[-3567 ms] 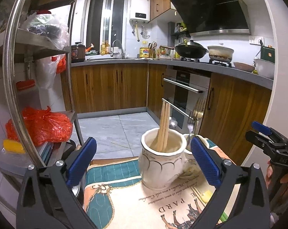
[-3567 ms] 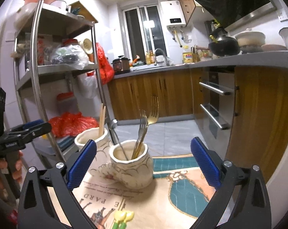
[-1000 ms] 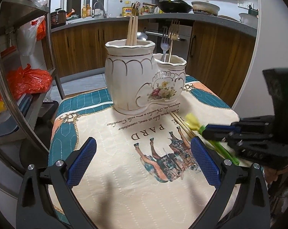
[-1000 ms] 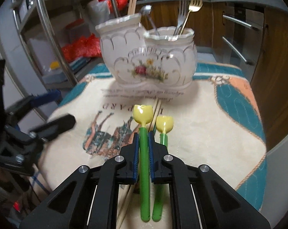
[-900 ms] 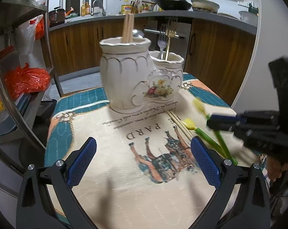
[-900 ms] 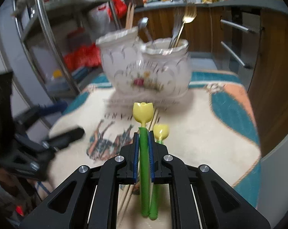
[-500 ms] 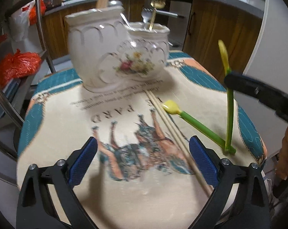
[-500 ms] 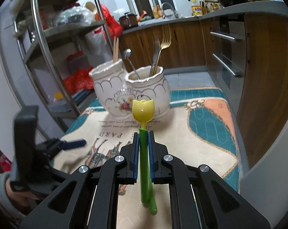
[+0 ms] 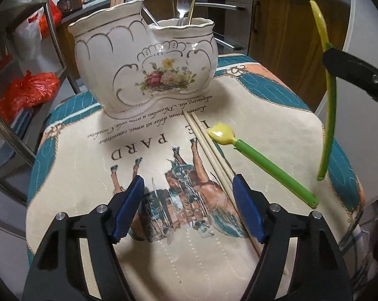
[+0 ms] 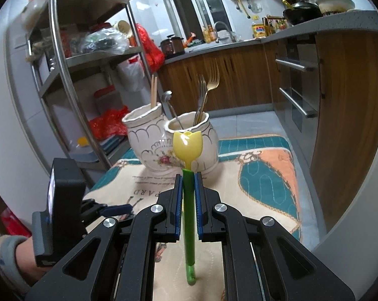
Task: Organize utensils
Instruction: 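Grasp another wooden chopstick with the left tool while the right holds the spatula up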
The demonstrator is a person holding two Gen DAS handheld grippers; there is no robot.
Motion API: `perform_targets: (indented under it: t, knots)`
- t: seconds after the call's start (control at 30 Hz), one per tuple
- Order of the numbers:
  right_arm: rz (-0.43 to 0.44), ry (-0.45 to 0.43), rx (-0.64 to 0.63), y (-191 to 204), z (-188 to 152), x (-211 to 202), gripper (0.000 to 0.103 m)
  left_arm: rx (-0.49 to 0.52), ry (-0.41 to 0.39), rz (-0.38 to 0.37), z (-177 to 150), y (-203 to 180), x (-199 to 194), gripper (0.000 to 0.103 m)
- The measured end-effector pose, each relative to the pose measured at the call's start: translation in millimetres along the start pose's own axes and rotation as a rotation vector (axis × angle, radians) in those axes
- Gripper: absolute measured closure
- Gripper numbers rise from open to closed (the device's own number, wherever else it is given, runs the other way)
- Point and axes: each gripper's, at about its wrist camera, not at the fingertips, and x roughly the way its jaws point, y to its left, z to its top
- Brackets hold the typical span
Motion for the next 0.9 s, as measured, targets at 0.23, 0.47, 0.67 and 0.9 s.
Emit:
perform_targets:
  t: [0.23,0.47,0.67,0.9]
  knots:
    - [0.007,-0.001,-0.003,0,-1,-1,0.093,0.015,0.022,-0.021,13,-2,12,0.058]
    - [0.008,0.001,-0.004,0,-1,-1,0.093,0.04,0.049,-0.105,19,9,14,0.091]
    - [0.01,0.005,-0.006,1,-1,0,0.093,0.065,0.06,-0.128,16,26,9,0.097]
    - [0.0,-0.01,-0.024,7,7,0,0.093,0.071,0.039,-0.147,8,49,-10,0.098]
